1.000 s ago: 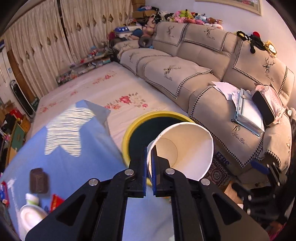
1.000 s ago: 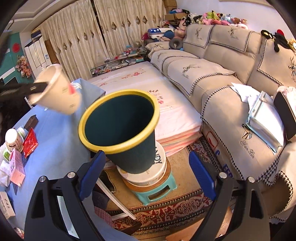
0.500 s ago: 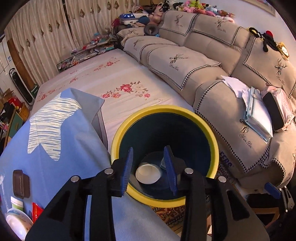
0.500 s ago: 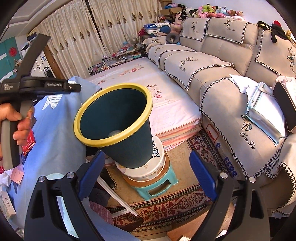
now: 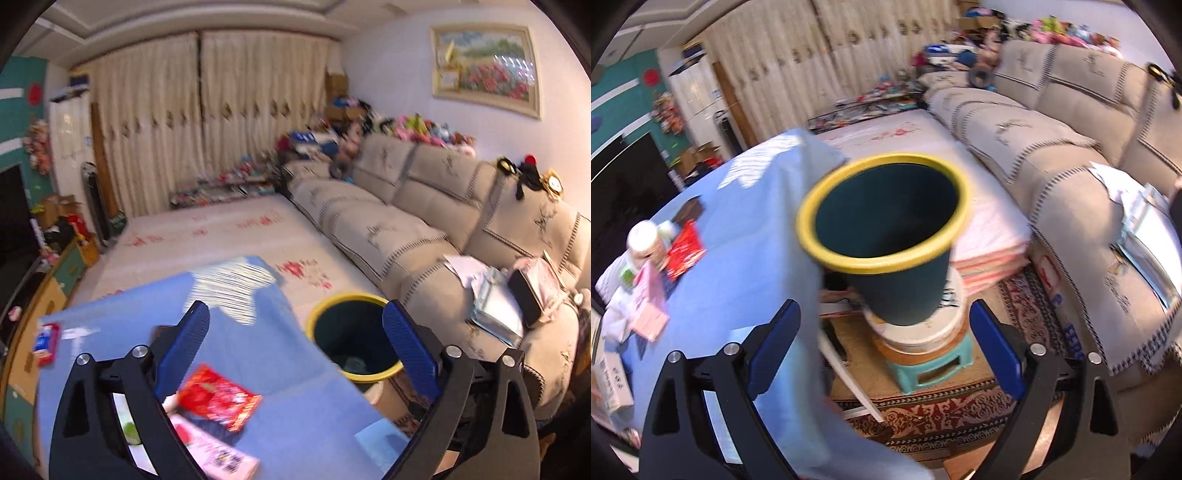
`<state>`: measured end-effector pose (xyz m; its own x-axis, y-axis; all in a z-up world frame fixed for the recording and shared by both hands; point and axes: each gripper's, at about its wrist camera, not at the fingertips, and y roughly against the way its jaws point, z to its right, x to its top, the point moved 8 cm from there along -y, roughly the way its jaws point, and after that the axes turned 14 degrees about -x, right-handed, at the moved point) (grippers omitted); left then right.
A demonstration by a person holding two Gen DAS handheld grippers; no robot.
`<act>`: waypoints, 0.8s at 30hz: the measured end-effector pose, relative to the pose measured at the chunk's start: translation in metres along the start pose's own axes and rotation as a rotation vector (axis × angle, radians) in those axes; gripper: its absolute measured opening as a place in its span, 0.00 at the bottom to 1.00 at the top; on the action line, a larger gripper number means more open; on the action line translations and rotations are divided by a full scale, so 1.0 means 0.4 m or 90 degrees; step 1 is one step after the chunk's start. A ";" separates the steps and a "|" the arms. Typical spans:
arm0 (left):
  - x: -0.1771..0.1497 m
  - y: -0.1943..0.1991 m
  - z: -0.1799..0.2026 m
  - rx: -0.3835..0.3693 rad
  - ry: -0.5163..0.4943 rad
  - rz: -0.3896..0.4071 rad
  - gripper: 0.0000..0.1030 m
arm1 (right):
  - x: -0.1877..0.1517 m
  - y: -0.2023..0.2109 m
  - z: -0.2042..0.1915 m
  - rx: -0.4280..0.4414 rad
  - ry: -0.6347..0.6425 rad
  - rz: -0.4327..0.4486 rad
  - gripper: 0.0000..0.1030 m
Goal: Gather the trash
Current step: 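Move the right gripper back to the table toward the pink milk carton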
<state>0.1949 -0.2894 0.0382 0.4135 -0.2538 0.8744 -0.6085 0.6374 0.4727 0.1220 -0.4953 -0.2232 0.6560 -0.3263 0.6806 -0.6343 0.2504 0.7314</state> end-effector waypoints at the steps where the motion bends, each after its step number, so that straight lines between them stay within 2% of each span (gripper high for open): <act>1: -0.003 0.050 -0.020 0.019 -0.001 0.018 0.95 | -0.003 0.008 -0.024 0.010 0.011 0.002 0.85; 3: -0.026 0.153 -0.059 0.066 -0.001 0.053 0.95 | -0.007 0.022 -0.084 0.034 0.043 0.006 0.85; 6: -0.079 0.273 -0.109 0.140 -0.009 0.079 0.95 | -0.013 0.045 -0.179 0.071 0.092 0.015 0.85; 10: -0.176 0.394 -0.186 0.216 0.014 0.082 0.95 | -0.035 0.090 -0.337 0.156 0.175 0.031 0.85; 14: -0.267 0.460 -0.265 0.241 0.081 0.072 0.95 | -0.069 0.121 -0.486 0.212 0.264 0.045 0.85; 17: -0.322 0.492 -0.321 0.256 0.131 0.070 0.95 | -0.087 0.126 -0.559 0.223 0.314 0.051 0.85; 21: -0.371 0.505 -0.369 0.255 0.176 0.073 0.95 | -0.088 0.102 -0.626 0.227 0.334 0.034 0.85; 24: -0.389 0.492 -0.382 0.242 0.181 0.070 0.95 | -0.092 0.075 -0.656 0.223 0.341 0.011 0.85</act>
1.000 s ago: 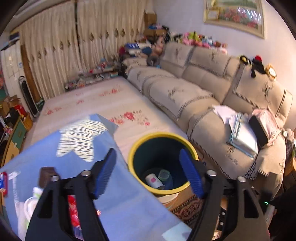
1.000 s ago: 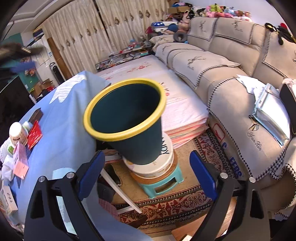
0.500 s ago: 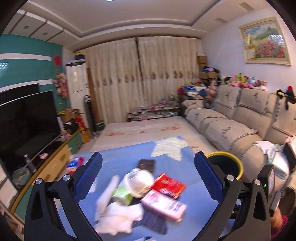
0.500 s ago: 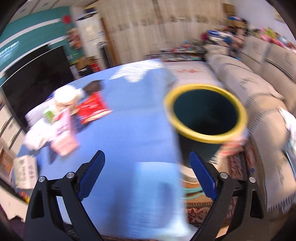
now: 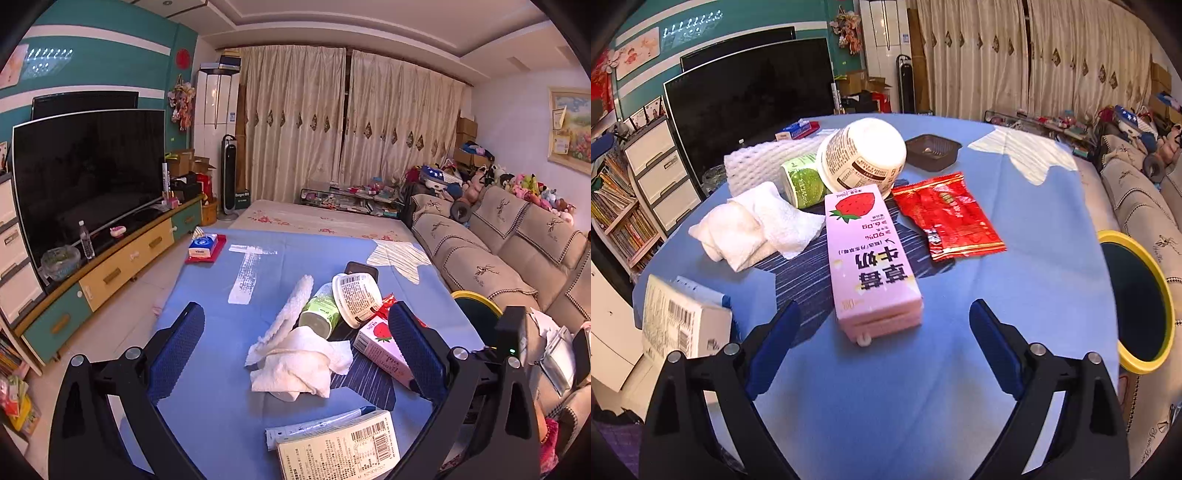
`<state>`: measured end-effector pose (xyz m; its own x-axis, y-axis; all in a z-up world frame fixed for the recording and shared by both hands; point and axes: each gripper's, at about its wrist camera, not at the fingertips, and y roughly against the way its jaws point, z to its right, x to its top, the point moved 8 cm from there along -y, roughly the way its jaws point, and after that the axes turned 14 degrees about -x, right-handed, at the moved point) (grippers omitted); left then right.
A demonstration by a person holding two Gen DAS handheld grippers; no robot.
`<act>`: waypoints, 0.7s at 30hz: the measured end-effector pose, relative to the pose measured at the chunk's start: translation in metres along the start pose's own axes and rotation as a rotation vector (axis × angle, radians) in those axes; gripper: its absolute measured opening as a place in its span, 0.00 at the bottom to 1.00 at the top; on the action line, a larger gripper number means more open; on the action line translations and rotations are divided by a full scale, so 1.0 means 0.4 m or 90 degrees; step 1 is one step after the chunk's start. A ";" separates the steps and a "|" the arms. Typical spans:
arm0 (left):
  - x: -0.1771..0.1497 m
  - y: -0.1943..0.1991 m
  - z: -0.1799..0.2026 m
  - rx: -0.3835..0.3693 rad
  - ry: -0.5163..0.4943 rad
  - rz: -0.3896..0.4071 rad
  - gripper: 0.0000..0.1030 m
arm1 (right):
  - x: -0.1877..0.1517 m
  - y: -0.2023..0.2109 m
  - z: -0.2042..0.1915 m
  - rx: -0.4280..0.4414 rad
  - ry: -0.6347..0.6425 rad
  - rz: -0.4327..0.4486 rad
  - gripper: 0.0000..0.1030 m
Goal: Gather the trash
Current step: 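Move the right gripper back to the table toward the pink milk carton, then grasp the pink strawberry milk carton with the right gripper and lift it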
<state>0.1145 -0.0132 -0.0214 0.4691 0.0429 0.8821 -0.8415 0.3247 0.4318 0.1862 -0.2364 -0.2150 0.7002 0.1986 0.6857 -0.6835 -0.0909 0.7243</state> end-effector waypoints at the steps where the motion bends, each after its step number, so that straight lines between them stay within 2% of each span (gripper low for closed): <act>1: -0.002 -0.010 0.002 -0.002 -0.002 -0.003 0.95 | 0.003 -0.011 -0.006 0.001 0.004 -0.006 0.85; 10: -0.025 -0.040 -0.005 -0.013 0.007 -0.013 0.95 | 0.012 -0.053 -0.040 0.019 0.031 -0.026 0.63; 12: -0.027 -0.041 -0.008 -0.012 0.009 -0.012 0.95 | 0.011 -0.055 -0.038 0.017 0.031 -0.026 0.51; 13: -0.028 -0.041 -0.008 -0.012 0.010 -0.012 0.95 | 0.011 -0.054 -0.037 0.018 0.030 -0.026 0.48; 21: -0.030 -0.044 0.004 -0.014 0.003 -0.011 0.95 | 0.026 0.020 0.001 0.041 -0.009 0.010 0.48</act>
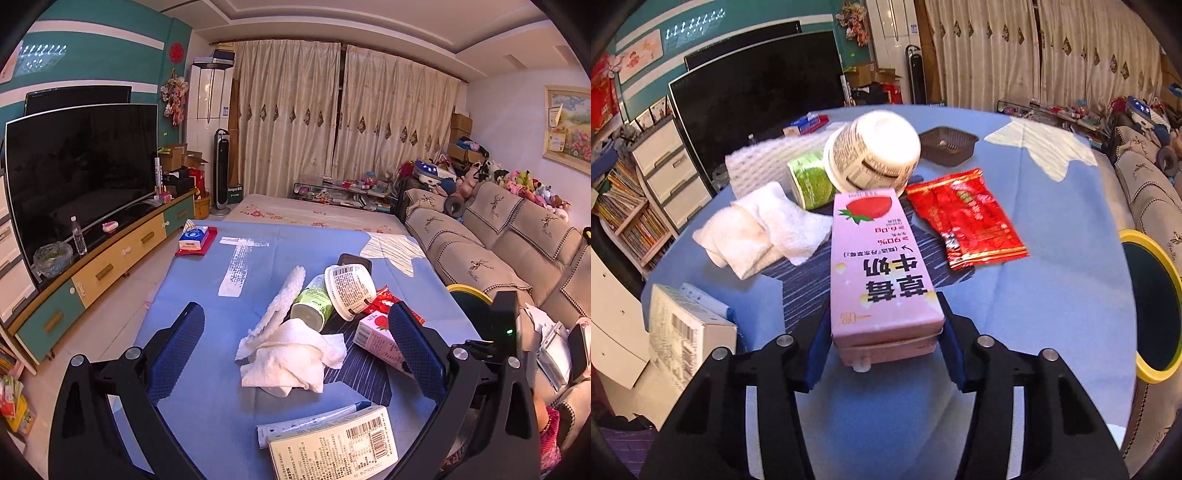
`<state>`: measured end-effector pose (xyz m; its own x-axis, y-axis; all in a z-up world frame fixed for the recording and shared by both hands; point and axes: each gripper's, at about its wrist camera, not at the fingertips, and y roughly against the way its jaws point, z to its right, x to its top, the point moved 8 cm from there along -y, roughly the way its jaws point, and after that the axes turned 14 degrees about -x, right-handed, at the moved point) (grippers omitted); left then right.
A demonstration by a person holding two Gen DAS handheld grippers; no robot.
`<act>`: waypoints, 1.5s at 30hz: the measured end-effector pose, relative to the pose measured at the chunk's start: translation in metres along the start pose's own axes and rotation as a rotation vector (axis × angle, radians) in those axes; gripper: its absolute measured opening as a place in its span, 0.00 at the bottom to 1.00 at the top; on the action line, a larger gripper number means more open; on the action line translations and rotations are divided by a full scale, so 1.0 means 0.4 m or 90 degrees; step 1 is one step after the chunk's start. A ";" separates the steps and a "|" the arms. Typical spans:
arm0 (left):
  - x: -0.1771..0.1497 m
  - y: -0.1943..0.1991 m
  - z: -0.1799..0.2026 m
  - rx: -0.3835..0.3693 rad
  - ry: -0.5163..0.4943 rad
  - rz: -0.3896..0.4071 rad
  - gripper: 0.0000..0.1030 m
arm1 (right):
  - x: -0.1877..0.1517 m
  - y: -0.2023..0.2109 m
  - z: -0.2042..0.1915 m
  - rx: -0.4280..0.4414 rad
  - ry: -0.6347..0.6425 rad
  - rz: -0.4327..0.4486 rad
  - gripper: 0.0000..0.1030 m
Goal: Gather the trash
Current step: 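Grasp the pink strawberry milk carton with the right gripper and lift it, then carry the carton over the bin and open the right gripper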
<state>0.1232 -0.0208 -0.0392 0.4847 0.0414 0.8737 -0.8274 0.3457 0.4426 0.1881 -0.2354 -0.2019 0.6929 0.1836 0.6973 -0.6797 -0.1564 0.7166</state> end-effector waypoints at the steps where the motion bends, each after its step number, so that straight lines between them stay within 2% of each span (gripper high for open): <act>1: 0.000 0.003 0.001 0.000 0.000 0.000 0.95 | 0.006 0.020 0.006 0.000 -0.003 0.011 0.48; 6: -0.001 0.003 0.001 0.000 0.000 0.000 0.95 | 0.040 0.114 0.040 -0.005 -0.017 0.063 0.47; 12: 0.000 -0.001 0.015 -0.005 -0.002 -0.001 0.95 | 0.060 0.176 0.054 -0.011 -0.020 0.095 0.46; 22: -0.009 -0.015 0.018 -0.007 0.003 -0.009 0.95 | 0.063 0.167 0.063 -0.019 -0.022 0.089 0.46; 27: -0.015 -0.022 0.022 -0.009 0.000 -0.012 0.95 | 0.080 0.174 0.115 -0.036 -0.050 0.098 0.46; 33: -0.018 -0.032 0.029 -0.010 -0.003 -0.020 0.95 | 0.100 0.169 0.268 -0.104 -0.118 0.106 0.46; 40: -0.015 -0.051 0.049 -0.014 -0.011 -0.029 0.95 | 0.100 0.116 0.505 -0.228 -0.199 0.085 0.46; 43: -0.016 -0.064 0.061 -0.015 -0.018 -0.036 0.95 | 0.090 0.078 0.583 -0.257 -0.226 0.074 0.47; 45: -0.015 -0.071 0.070 -0.016 -0.023 -0.041 0.95 | 0.089 0.062 0.623 -0.256 -0.246 0.071 0.47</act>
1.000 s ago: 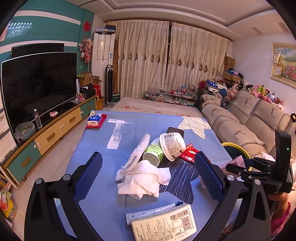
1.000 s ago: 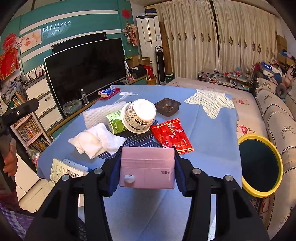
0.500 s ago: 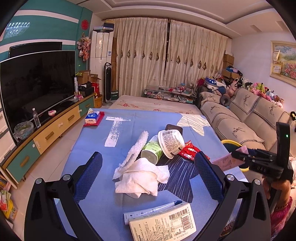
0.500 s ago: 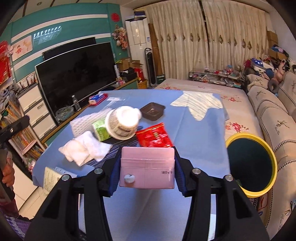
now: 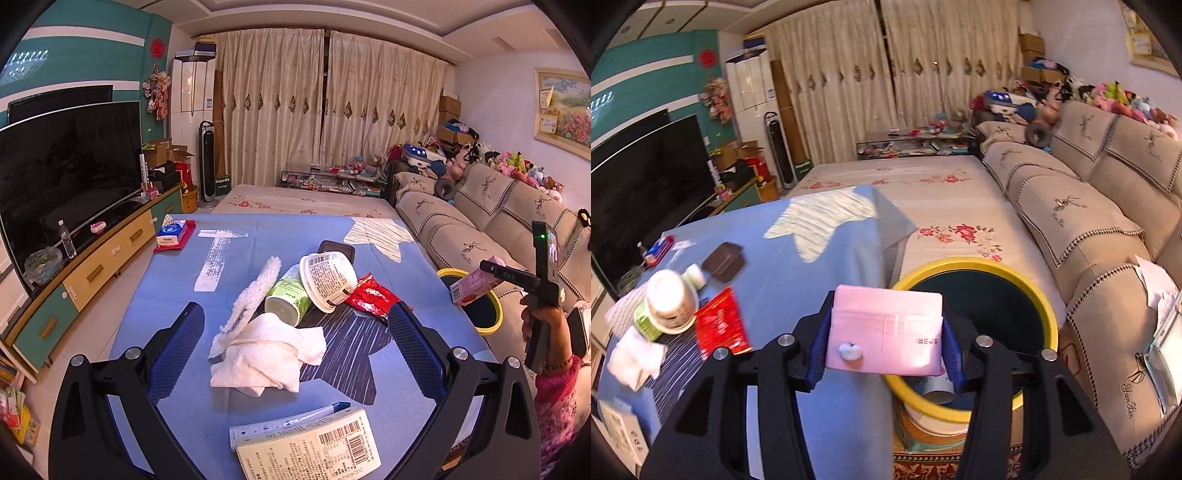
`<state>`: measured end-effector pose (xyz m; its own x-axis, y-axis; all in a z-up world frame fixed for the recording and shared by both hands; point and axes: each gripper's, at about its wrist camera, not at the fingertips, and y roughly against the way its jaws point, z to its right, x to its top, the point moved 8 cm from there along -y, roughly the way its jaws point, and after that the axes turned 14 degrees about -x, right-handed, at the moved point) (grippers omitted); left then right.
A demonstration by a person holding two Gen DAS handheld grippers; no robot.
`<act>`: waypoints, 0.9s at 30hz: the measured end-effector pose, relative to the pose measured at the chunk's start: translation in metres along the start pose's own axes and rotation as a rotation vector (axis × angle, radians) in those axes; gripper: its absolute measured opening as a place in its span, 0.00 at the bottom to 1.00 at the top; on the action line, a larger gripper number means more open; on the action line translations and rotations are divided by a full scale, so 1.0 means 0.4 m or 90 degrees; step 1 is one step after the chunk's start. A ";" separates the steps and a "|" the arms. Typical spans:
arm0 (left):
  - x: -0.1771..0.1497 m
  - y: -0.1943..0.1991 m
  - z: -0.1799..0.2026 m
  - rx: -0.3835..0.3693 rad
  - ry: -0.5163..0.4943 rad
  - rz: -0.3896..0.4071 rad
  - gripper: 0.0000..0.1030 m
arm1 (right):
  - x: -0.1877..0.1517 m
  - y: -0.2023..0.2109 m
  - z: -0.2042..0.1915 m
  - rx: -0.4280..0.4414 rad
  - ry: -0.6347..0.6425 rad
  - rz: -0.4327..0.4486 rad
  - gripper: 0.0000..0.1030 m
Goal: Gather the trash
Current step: 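Carry the carton over the bin and open the right gripper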
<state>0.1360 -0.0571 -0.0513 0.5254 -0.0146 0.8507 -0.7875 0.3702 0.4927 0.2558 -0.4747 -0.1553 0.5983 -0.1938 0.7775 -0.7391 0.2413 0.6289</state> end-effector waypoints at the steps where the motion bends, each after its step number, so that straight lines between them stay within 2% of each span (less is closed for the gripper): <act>1: 0.001 -0.002 0.004 0.000 -0.002 -0.001 0.95 | 0.005 -0.016 0.018 -0.010 -0.007 -0.005 0.47; 6: 0.005 -0.017 0.018 0.001 -0.011 -0.007 0.95 | 0.006 -0.091 0.079 -0.043 -0.034 -0.028 0.47; 13: 0.003 -0.046 0.033 -0.004 -0.016 -0.023 0.95 | -0.042 -0.208 0.116 -0.080 -0.041 -0.085 0.47; 27: 0.001 -0.075 0.043 -0.005 -0.023 -0.039 0.95 | -0.077 -0.303 0.147 -0.118 -0.048 -0.132 0.49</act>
<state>0.1543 -0.0844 -0.0628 0.5597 -0.0713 0.8256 -0.7519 0.3751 0.5421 0.3089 -0.5537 -0.2557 0.7011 -0.3261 0.6341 -0.5295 0.3575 0.7693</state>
